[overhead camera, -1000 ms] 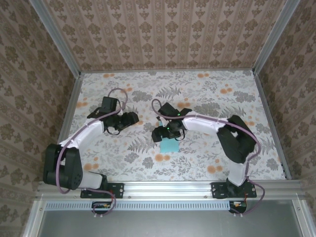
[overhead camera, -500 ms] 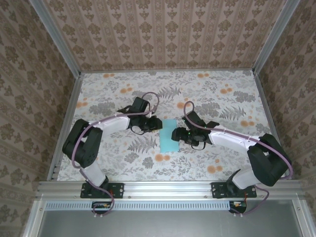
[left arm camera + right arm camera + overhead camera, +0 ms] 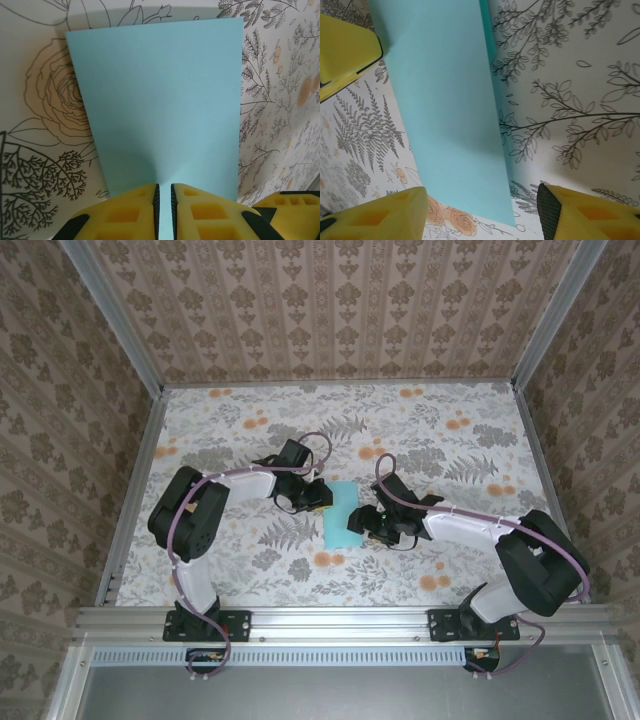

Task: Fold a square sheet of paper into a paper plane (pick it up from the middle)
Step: Third fold the triangle at the center of the table.

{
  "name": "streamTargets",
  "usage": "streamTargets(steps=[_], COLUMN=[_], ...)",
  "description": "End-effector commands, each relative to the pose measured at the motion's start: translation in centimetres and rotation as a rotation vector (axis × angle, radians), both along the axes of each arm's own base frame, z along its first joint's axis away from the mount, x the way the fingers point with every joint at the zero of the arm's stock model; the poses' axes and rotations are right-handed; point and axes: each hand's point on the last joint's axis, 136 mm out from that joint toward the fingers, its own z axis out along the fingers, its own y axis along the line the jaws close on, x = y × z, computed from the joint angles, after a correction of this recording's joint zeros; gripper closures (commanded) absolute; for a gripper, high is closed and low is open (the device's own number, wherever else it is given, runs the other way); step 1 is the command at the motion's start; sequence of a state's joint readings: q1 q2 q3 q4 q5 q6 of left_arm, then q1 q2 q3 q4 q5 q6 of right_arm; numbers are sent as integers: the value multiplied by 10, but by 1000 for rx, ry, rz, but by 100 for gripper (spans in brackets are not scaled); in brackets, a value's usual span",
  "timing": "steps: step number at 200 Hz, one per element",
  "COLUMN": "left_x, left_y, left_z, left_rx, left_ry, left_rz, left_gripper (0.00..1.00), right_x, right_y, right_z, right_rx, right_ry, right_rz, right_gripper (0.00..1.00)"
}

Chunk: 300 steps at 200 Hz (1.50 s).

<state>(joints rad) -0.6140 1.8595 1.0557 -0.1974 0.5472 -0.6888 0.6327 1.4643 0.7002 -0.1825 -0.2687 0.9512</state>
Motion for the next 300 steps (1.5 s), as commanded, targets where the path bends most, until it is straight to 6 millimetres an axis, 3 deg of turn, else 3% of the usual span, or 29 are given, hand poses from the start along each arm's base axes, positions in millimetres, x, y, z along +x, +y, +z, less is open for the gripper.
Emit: streamTargets(steps=[1,123,197,252,300], left_x=[4,2,-1,-1,-2], left_y=[-2,5,10,13,14], left_z=[1,-14,-23,-28,-28], left_rx=[14,55,87,98,98], left_ry=[-1,24,49,60,61], left_rz=[-1,9,14,20,16], left_gripper=[84,85,85,86,86], right_x=[-6,-19,-12,-10,-7], right_y=[6,21,18,20,19], right_z=[-7,-13,2,4,4], right_rx=[37,150,180,198,194], right_ry=[43,94,38,51,66], right_rz=[11,49,-11,-42,-78], right_gripper=[39,44,54,67,87])
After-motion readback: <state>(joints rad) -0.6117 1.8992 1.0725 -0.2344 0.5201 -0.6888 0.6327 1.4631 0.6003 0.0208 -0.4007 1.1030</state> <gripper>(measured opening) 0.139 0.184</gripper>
